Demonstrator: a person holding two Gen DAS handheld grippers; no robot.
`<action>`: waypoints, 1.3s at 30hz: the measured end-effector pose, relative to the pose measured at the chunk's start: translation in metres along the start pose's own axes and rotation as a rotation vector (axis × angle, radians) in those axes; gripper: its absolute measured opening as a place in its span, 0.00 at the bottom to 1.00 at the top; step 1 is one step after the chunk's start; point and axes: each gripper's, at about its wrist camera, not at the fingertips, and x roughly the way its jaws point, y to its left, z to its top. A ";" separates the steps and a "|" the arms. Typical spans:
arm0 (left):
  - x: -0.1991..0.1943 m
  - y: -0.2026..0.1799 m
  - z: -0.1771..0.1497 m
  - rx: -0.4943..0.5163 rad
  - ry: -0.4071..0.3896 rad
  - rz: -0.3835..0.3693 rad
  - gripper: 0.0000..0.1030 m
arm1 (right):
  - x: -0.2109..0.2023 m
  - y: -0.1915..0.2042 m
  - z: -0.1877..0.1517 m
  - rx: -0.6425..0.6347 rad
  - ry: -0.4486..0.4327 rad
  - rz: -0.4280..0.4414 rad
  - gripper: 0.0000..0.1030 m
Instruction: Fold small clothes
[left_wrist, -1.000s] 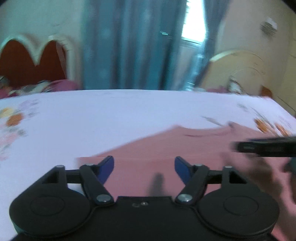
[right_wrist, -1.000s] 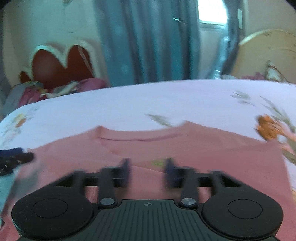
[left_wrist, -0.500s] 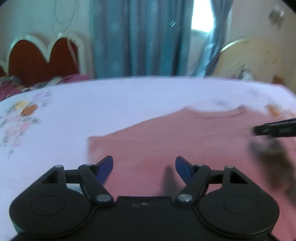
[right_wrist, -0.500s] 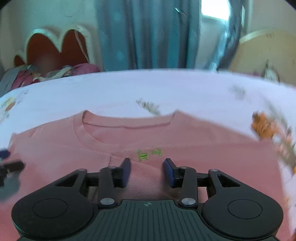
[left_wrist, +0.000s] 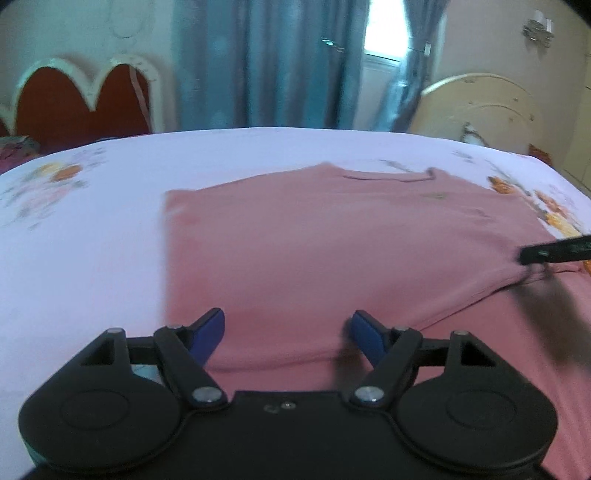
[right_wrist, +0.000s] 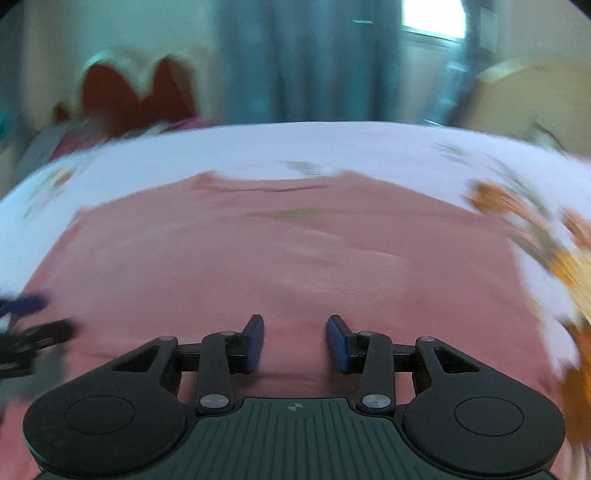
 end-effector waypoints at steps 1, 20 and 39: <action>-0.002 0.005 -0.002 -0.005 0.000 -0.001 0.73 | 0.000 -0.008 -0.002 0.016 0.011 0.027 0.38; 0.007 -0.022 0.000 0.034 0.017 0.104 0.77 | -0.004 -0.009 -0.010 -0.051 0.022 0.046 0.38; -0.110 0.004 -0.085 -0.056 0.087 0.090 0.71 | -0.156 -0.145 -0.107 0.128 0.011 0.082 0.60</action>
